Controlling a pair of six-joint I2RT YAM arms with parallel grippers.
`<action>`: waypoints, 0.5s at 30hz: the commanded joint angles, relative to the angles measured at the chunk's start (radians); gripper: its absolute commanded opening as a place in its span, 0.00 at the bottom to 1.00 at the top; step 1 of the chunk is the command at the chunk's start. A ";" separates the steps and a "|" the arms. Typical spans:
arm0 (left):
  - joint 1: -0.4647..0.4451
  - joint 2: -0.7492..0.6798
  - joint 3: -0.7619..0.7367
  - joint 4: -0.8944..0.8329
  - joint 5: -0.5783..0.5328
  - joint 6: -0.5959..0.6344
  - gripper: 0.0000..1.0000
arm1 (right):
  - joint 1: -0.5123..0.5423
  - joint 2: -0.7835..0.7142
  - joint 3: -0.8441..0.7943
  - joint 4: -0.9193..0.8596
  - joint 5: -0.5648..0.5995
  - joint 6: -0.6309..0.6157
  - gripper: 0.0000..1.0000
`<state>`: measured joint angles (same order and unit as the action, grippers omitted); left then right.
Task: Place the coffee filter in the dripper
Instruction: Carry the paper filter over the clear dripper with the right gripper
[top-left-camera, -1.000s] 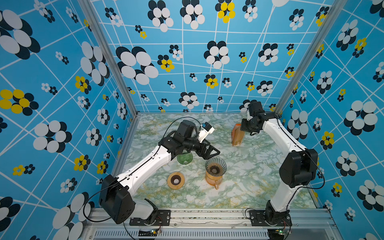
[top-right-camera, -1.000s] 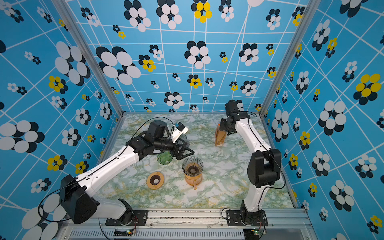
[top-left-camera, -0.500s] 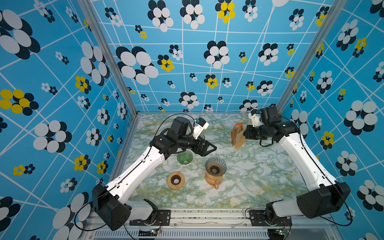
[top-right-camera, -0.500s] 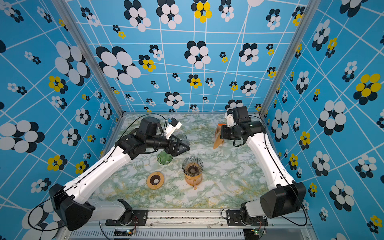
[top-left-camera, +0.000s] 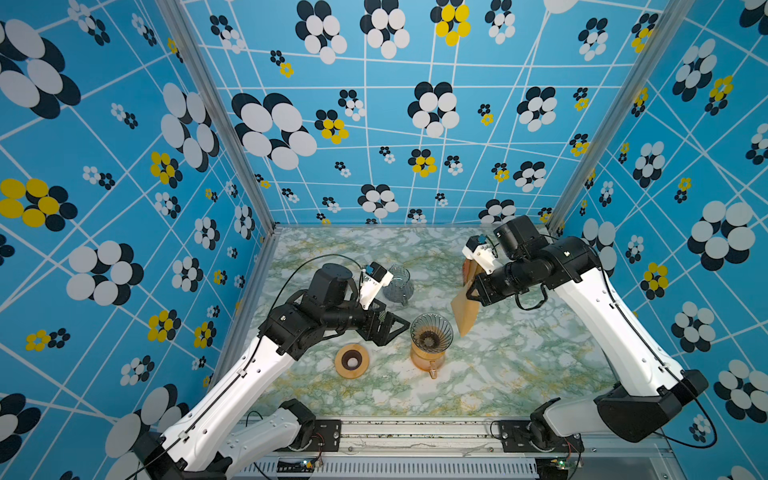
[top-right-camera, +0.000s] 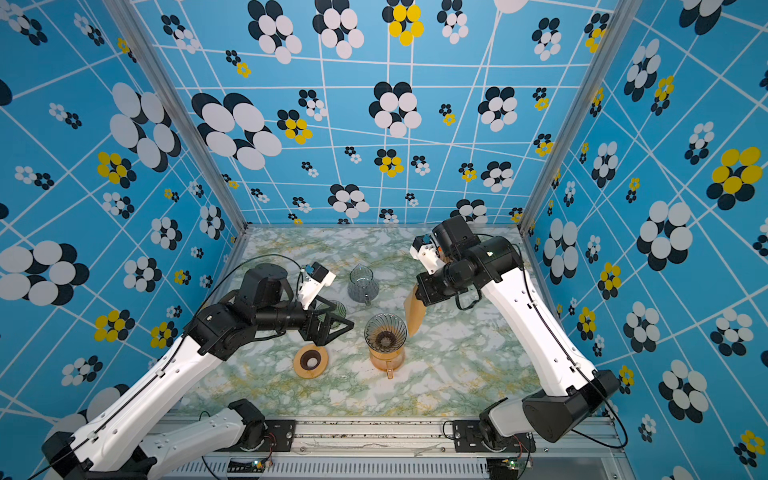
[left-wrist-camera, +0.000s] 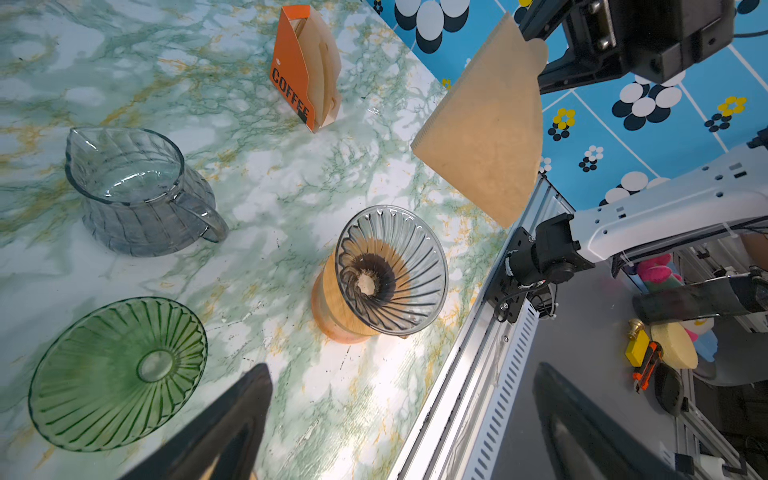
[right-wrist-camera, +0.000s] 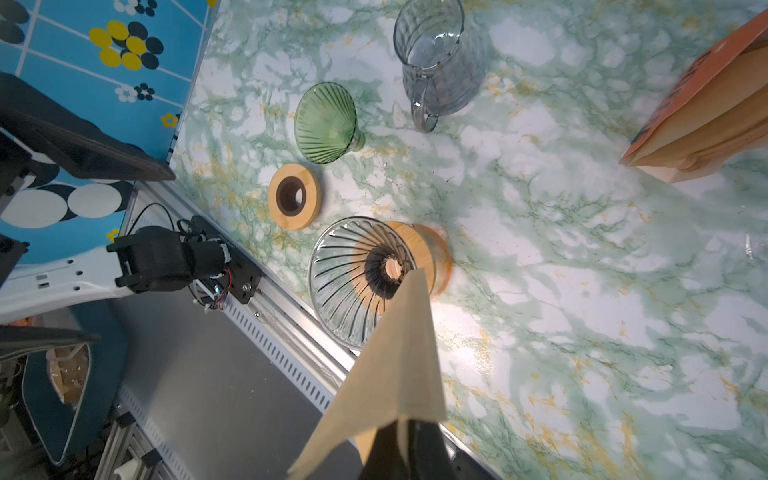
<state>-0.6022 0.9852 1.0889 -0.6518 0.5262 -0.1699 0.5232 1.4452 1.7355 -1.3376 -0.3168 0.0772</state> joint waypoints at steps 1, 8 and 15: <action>0.007 -0.040 -0.049 -0.006 0.007 0.053 0.99 | 0.053 0.031 0.021 -0.093 -0.024 -0.026 0.06; 0.007 -0.071 -0.128 0.078 0.051 0.039 0.99 | 0.131 0.106 0.024 -0.078 -0.004 -0.001 0.06; 0.007 -0.075 -0.150 0.092 0.061 0.020 0.99 | 0.163 0.200 0.065 -0.076 0.001 0.000 0.06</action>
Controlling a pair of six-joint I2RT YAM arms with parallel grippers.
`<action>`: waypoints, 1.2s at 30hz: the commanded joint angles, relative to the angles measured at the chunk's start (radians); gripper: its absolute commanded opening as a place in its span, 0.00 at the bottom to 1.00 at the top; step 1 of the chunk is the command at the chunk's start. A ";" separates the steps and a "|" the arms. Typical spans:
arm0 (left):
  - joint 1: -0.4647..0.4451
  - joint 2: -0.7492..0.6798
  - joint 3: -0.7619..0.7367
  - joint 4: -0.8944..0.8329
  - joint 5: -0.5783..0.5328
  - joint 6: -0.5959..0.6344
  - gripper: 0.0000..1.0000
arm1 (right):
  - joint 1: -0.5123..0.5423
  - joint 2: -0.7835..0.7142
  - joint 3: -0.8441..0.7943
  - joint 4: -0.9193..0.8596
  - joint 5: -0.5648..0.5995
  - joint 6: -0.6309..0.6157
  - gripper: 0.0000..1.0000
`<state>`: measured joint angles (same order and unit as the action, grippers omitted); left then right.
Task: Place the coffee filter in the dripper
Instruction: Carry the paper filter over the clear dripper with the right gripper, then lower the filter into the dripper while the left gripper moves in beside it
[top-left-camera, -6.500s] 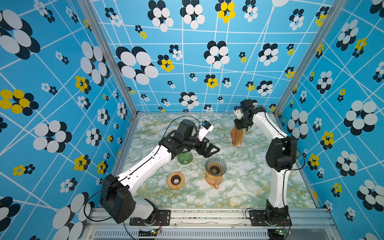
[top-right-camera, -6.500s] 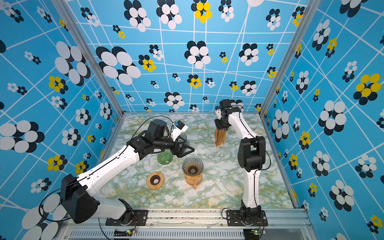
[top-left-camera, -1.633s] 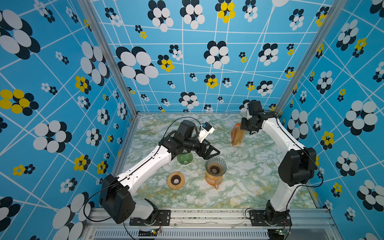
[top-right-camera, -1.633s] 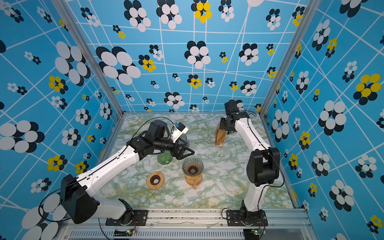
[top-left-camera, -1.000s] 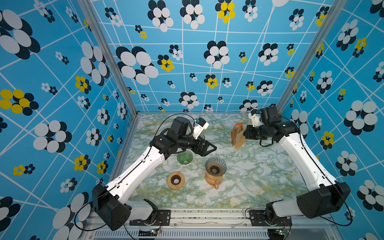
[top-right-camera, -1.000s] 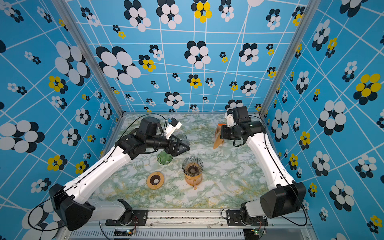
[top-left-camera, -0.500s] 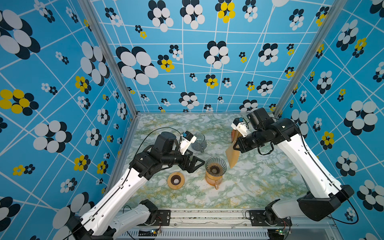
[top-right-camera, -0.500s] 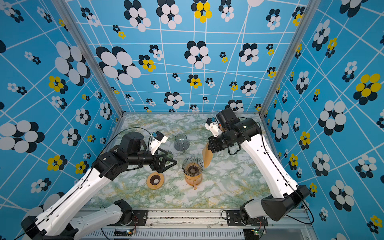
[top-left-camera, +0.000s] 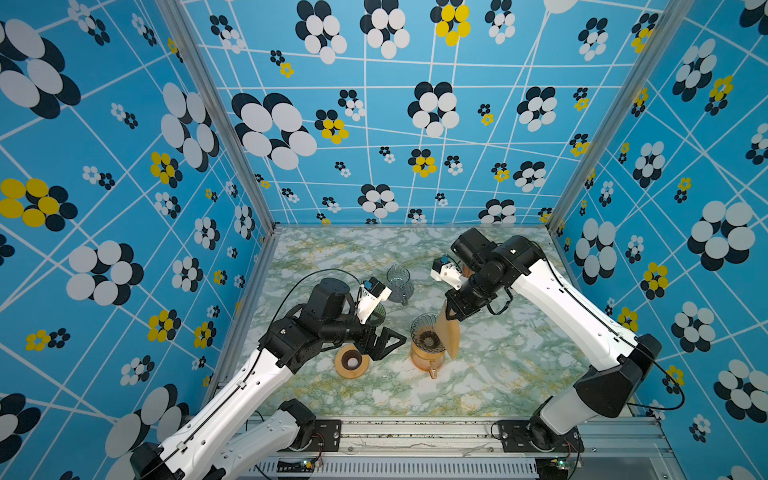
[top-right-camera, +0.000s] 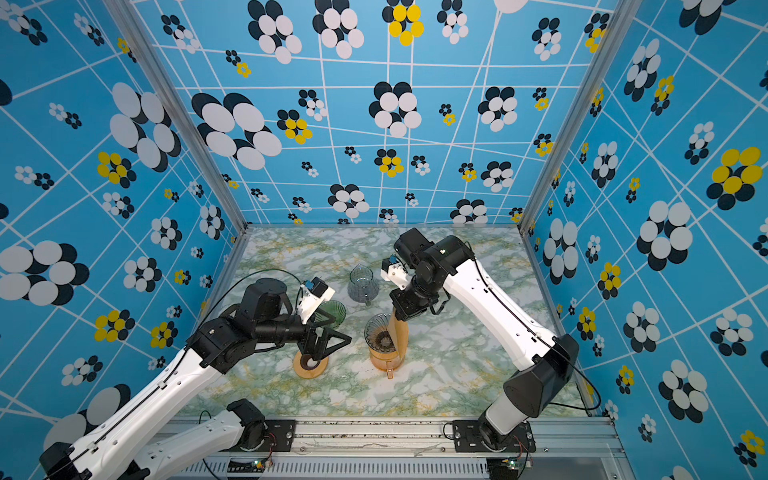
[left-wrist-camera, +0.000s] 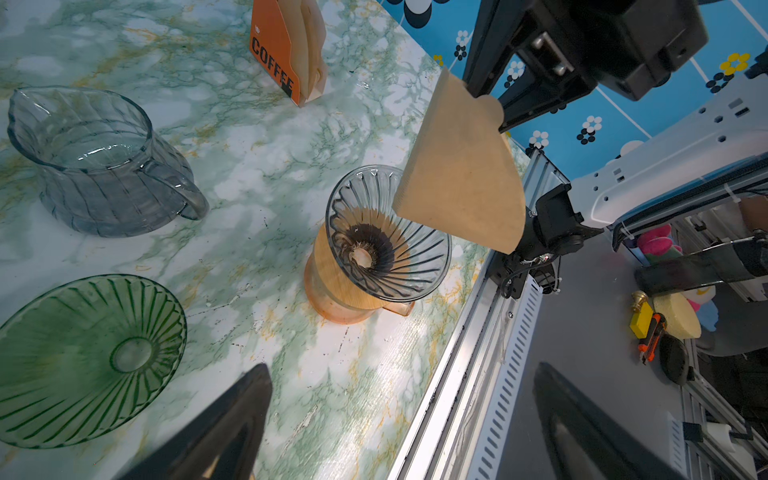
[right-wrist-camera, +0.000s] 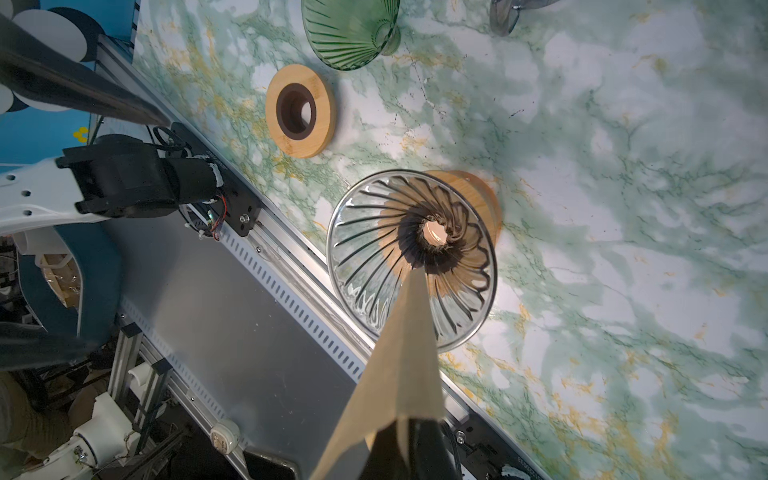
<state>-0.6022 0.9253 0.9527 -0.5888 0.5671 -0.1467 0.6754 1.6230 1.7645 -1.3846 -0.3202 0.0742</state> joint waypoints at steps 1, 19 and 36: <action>0.008 -0.016 -0.015 0.027 0.017 -0.003 0.99 | 0.013 0.035 0.046 -0.035 0.004 -0.001 0.07; -0.013 0.025 0.043 -0.009 -0.168 -0.248 0.99 | 0.030 0.093 0.103 -0.032 0.105 0.023 0.30; -0.232 0.309 0.261 -0.162 -0.441 -0.557 0.99 | 0.033 -0.198 -0.272 0.311 0.177 0.273 0.76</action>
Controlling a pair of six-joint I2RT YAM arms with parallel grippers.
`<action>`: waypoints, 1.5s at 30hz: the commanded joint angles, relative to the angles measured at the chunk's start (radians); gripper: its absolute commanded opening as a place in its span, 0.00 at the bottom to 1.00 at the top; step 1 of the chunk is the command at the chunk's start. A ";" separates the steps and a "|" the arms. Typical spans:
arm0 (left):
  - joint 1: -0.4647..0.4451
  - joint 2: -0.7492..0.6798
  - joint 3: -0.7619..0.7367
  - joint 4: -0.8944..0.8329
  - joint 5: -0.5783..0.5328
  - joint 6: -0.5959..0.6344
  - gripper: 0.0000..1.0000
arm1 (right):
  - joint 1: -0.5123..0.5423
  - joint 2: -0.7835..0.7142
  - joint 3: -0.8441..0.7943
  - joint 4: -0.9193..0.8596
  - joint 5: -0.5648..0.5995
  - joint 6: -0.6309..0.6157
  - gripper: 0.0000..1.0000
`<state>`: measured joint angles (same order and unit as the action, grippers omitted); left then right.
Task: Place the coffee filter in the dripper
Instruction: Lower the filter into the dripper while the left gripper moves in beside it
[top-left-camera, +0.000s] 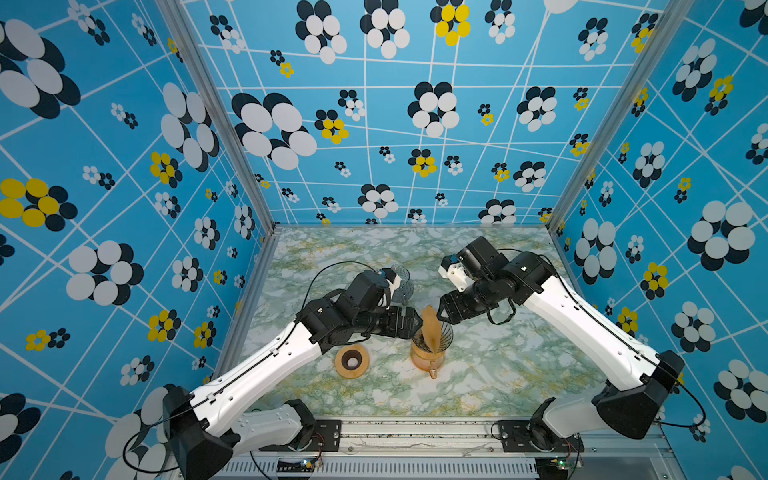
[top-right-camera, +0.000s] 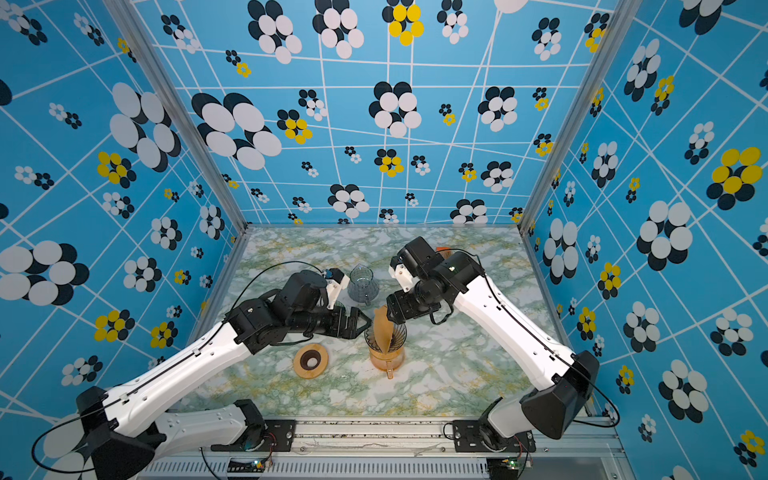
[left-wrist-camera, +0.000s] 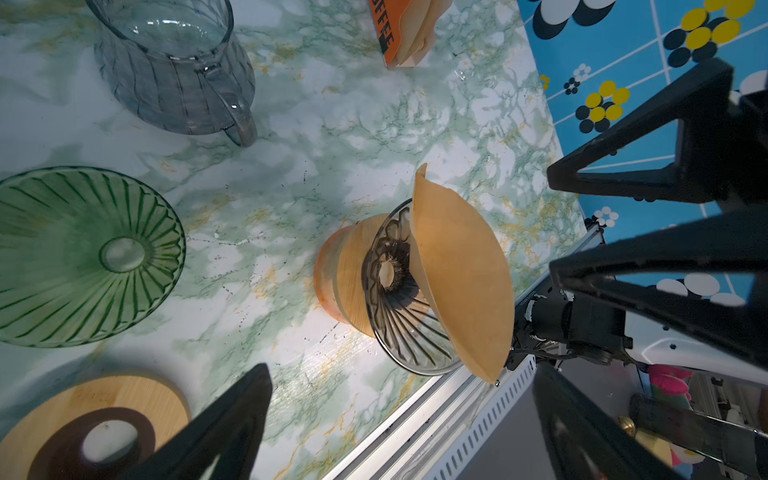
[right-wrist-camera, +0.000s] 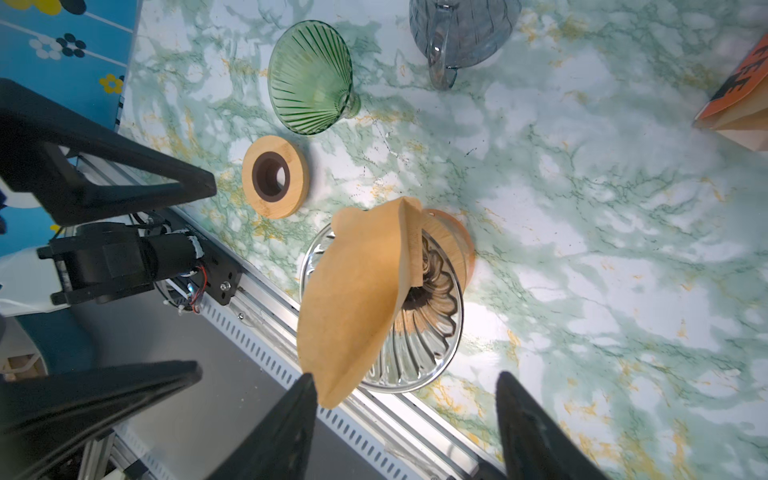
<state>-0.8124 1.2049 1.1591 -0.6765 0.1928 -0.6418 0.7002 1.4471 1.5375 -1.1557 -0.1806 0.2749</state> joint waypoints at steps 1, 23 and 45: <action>-0.034 0.049 0.070 -0.088 -0.078 -0.066 0.99 | 0.010 -0.036 -0.070 0.107 0.043 0.091 0.80; -0.039 0.237 0.081 -0.043 -0.043 -0.112 0.99 | 0.011 -0.042 -0.235 0.204 0.156 0.164 0.99; -0.023 0.289 0.064 -0.047 -0.097 -0.101 0.99 | 0.047 0.011 -0.255 0.171 0.246 0.145 0.99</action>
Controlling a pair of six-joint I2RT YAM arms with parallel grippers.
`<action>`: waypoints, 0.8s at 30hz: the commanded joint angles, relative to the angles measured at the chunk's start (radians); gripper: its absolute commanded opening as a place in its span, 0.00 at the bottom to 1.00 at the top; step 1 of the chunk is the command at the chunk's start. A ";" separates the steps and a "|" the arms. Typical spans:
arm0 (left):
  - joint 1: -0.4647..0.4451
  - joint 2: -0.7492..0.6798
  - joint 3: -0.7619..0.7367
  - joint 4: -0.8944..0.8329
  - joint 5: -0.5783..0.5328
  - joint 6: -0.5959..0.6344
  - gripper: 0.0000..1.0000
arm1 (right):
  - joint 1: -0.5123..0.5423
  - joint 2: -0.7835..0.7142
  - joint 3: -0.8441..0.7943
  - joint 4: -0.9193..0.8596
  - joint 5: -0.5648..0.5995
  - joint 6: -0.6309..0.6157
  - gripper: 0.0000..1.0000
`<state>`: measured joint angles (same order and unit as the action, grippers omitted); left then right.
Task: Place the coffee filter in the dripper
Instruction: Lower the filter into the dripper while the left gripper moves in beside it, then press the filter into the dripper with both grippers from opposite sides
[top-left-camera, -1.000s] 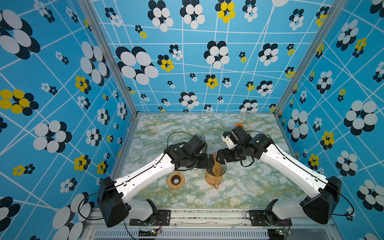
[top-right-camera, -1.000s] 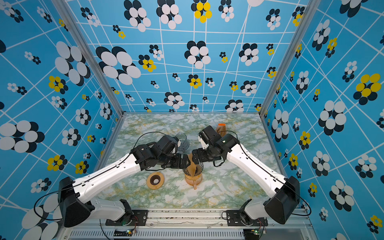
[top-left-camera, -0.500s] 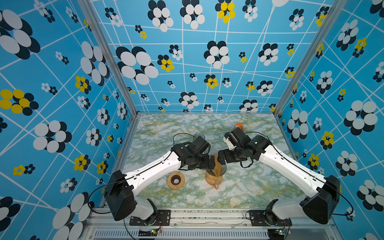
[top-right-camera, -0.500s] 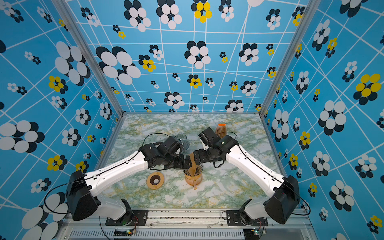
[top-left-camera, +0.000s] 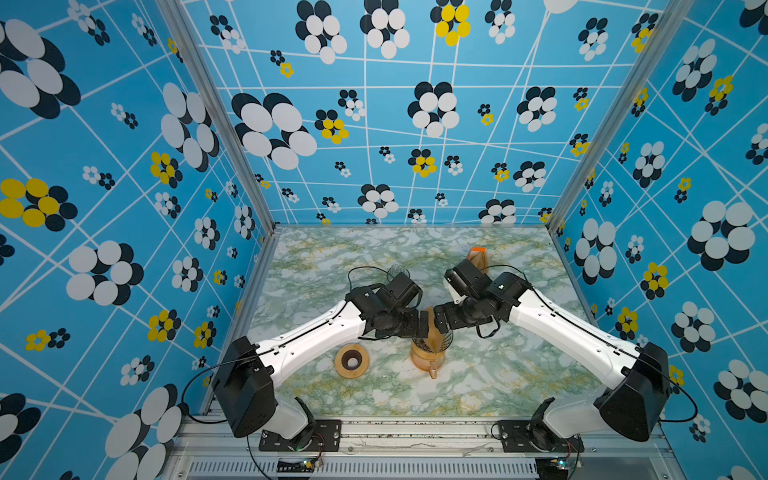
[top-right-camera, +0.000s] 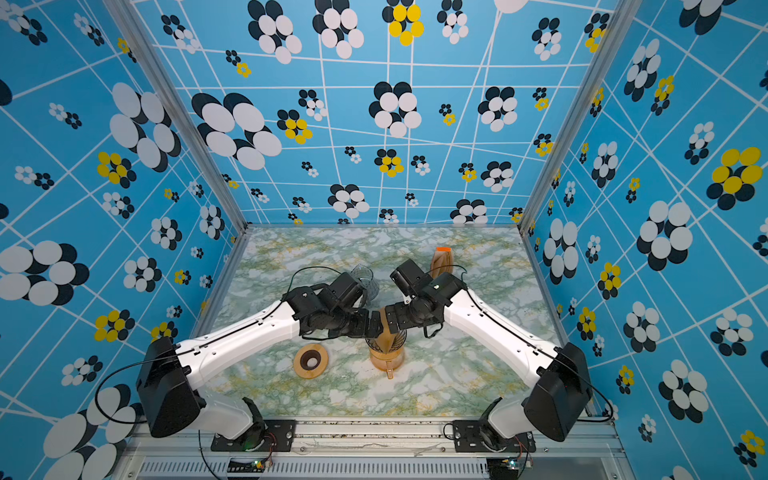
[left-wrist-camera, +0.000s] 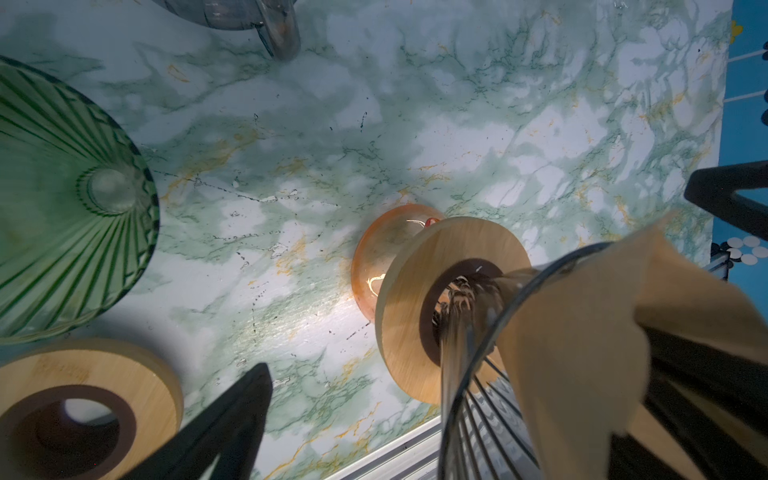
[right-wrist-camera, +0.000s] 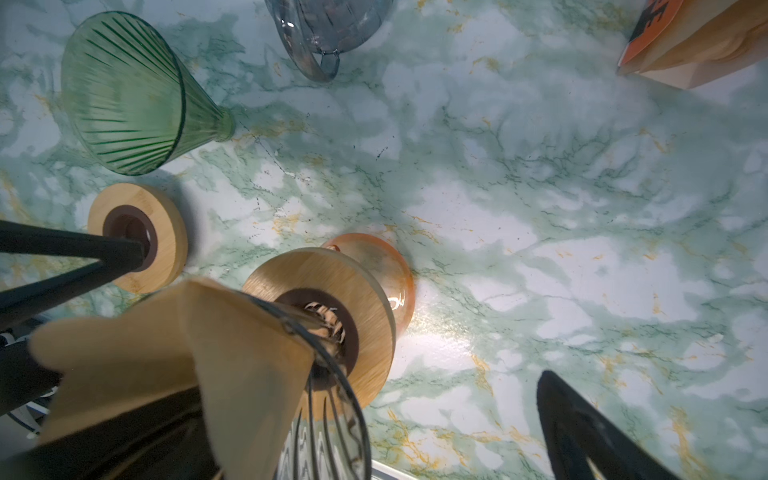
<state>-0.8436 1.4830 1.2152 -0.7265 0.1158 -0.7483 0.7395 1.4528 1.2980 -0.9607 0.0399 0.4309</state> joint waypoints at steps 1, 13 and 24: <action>0.011 0.013 0.006 0.002 -0.021 0.007 0.99 | 0.007 0.004 -0.019 -0.025 0.026 -0.014 0.99; 0.026 0.017 -0.030 0.020 -0.012 0.013 0.99 | 0.008 0.003 -0.075 0.018 -0.010 -0.017 0.98; 0.038 0.030 -0.061 0.039 -0.002 0.015 0.99 | 0.007 0.022 -0.086 0.035 -0.017 -0.021 0.98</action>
<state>-0.8162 1.4979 1.1725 -0.6964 0.1123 -0.7475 0.7395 1.4628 1.2255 -0.9302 0.0319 0.4263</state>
